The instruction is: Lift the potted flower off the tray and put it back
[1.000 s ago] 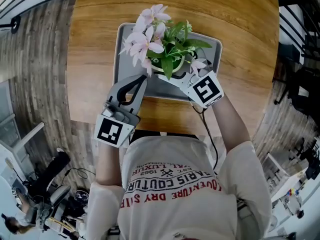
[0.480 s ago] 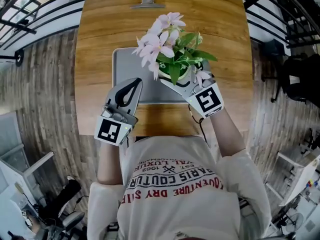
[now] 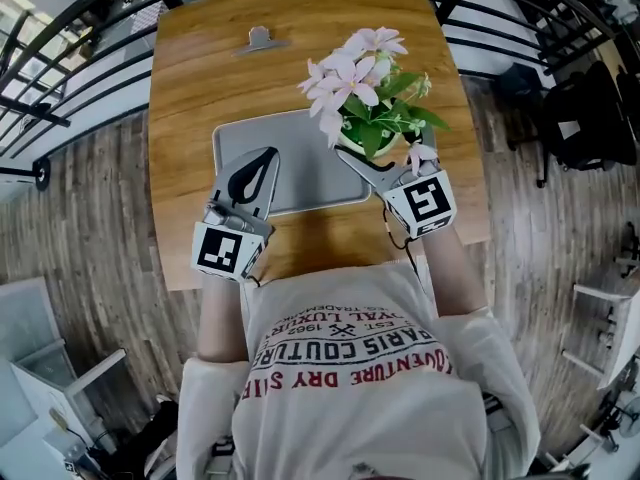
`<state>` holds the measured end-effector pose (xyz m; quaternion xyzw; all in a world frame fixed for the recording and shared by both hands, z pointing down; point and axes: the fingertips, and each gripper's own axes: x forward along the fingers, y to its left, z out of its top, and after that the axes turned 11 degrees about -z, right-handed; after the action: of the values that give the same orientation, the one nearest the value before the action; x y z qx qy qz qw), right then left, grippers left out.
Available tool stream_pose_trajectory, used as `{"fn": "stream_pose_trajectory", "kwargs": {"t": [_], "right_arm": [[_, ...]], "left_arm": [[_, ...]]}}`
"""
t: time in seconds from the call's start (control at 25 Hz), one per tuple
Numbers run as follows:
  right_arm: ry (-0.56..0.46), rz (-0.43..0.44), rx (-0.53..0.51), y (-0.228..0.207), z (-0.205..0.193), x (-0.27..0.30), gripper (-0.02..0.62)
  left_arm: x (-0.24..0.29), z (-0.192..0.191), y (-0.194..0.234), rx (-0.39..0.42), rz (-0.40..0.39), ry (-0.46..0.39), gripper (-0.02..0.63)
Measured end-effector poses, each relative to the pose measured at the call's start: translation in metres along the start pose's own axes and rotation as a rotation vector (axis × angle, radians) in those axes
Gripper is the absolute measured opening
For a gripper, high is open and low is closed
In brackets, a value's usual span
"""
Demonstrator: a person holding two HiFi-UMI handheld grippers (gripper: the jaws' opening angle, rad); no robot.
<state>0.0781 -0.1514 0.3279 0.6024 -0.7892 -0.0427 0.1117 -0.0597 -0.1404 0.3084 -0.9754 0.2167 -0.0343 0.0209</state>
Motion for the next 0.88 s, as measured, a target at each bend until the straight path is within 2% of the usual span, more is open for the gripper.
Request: {"fn": "stream_pose_trajectory", "kwargs": {"t": [0.16, 0.32, 0.48, 0.88], "right_arm": [[0.002, -0.054, 0.005, 0.001, 0.004, -0.003, 0.494], [0.001, -0.06, -0.004, 0.003, 0.013, -0.004, 0.494], [-0.004, -0.04, -0.008, 0.007, 0.021, -0.006, 0.494], [0.033, 0.077, 0.01, 0.0, -0.005, 0.0, 0.494]], "left_arm": [[-0.006, 0.003, 0.008, 0.01, -0.017, -0.02, 0.012], [-0.011, 0.007, 0.014, 0.013, -0.016, -0.024, 0.012], [-0.015, 0.014, 0.014, 0.014, -0.004, -0.019, 0.012], [0.001, 0.0, 0.005, -0.03, 0.066, 0.01, 0.012]]}}
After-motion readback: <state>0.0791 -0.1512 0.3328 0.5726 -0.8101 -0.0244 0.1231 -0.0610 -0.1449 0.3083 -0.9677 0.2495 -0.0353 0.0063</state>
